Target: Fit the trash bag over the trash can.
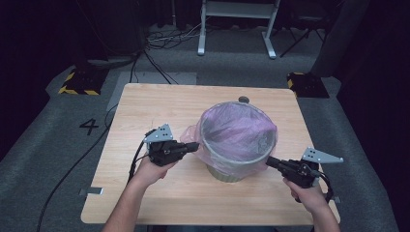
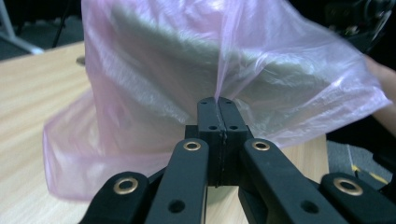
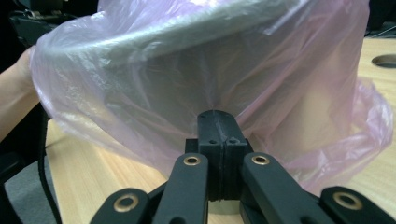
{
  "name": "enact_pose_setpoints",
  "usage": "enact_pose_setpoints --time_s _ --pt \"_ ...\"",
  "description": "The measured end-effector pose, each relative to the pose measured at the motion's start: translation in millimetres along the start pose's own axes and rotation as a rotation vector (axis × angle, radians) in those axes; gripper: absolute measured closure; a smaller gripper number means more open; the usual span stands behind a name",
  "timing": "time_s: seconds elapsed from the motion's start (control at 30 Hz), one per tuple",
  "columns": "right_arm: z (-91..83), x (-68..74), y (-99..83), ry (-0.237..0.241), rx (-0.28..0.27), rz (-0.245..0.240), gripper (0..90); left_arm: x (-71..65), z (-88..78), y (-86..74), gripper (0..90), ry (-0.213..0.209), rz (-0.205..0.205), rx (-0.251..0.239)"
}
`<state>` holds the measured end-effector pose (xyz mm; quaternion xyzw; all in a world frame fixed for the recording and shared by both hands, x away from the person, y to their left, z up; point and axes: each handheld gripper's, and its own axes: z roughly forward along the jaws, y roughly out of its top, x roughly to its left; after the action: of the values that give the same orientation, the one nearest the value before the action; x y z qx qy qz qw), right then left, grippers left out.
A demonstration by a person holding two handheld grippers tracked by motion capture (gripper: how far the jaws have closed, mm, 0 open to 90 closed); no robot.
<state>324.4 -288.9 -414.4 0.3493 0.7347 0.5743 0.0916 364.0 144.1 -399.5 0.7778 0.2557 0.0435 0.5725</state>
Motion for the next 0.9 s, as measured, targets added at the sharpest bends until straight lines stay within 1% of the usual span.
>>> enact_pose_setpoints --time_s 0.07,0.1,0.13,0.2,0.33,0.4,0.43,0.5,0.53,0.6,0.63,0.67,0.7,0.73,0.77,0.8,0.87,0.9 --pt "0.7 -0.7 -4.6 0.005 0.005 0.012 90.0 1.4 -1.1 -5.6 90.0 0.002 -0.012 -0.001" --pt "1.1 -0.9 -6.2 0.005 0.006 0.014 90.0 2.3 -1.4 -8.3 90.0 0.018 -0.017 0.009" --pt "2.0 -1.1 -9.0 -0.003 0.016 0.013 90.0 2.7 -0.8 -10.4 90.0 0.025 -0.020 0.017" --pt "4.5 -1.7 -14.0 -0.020 0.040 0.013 90.0 5.0 0.1 -18.3 90.0 0.026 -0.036 0.033" --pt "7.7 -4.0 -25.1 -0.027 0.054 0.026 90.0 6.3 2.5 -29.6 90.0 0.027 -0.056 0.049" --pt "9.8 -4.8 -30.6 -0.036 0.073 0.030 90.0 6.6 4.1 -33.1 90.0 0.035 -0.057 0.064" --pt "10.5 -5.2 -32.8 -0.035 0.075 0.034 90.0 6.3 5.9 -35.3 90.0 0.034 -0.060 0.073" --pt "12.2 -5.3 -37.5 -0.029 0.084 0.045 90.0 5.4 8.4 -37.2 90.0 0.044 -0.051 0.096" --pt "12.2 -5.1 -39.2 -0.028 0.082 0.046 90.0 4.2 9.0 -37.5 90.0 0.036 -0.051 0.093" --pt "7.5 -4.0 -39.0 -0.013 0.042 0.049 88.5 2.4 8.0 -35.8 90.0 0.030 -0.043 0.081" --pt "2.7 -3.3 -37.2 -0.006 0.002 0.043 80.5 1.8 6.9 -34.6 90.0 0.025 -0.039 0.069" --pt "-2.8 -3.2 -34.6 0.016 -0.042 0.037 68.9 1.3 6.1 -33.3 90.0 0.030 -0.037 0.068" --pt "-8.5 -2.4 -31.3 0.019 -0.084 0.038 55.6 1.1 5.5 -32.2 90.0 0.033 -0.033 0.066" --pt "-13.7 -1.4 -27.8 0.015 -0.114 0.033 44.8 1.2 4.9 -31.6 90.0 0.032 -0.037 0.064" --pt "-17.6 -0.9 -24.7 0.014 -0.131 0.018 34.1 1.6 4.8 -31.2 90.0 0.035 -0.037 0.066" --pt "-19.6 -0.9 -22.2 0.011 -0.142 0.010 25.7 1.8 4.6 -30.9 90.0 0.042 -0.036 0.069" --pt "-18.3 -2.4 -17.5 -0.020 -0.116 -0.006 14.1 2.4 5.4 -30.6 90.0 0.036 -0.043 0.061" --pt "-15.7 -3.1 -15.3 -0.037 -0.102 -0.011 13.8 2.1 6.6 -30.2 90.0 0.040 -0.039 0.065"
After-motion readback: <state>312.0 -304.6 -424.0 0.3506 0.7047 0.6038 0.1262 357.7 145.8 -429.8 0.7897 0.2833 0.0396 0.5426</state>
